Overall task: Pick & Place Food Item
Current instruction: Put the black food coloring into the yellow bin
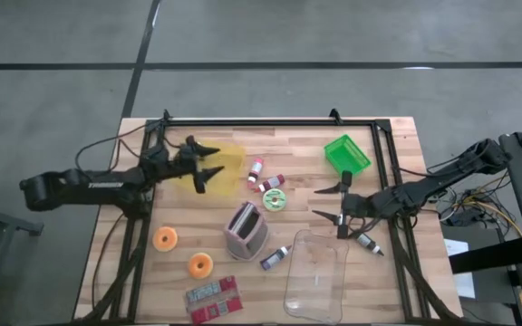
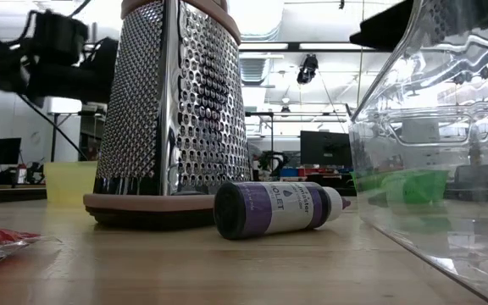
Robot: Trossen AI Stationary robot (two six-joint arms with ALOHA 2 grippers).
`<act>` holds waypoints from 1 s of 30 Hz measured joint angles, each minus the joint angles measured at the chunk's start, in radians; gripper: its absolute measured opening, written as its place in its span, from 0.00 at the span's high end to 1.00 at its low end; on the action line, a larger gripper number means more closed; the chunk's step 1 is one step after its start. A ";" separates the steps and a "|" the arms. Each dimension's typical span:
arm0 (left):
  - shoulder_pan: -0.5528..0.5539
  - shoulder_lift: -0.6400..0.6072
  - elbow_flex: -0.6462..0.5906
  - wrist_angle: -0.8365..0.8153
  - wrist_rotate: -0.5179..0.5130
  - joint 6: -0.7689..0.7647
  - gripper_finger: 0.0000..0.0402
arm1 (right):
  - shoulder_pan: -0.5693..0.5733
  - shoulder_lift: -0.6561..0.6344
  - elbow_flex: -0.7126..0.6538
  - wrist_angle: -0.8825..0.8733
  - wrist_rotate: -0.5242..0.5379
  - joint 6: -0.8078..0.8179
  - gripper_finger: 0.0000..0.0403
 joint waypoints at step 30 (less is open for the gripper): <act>-0.187 -0.007 0.082 -0.197 -0.094 0.073 0.22 | 0.000 -0.006 0.246 -0.975 -0.031 0.597 0.37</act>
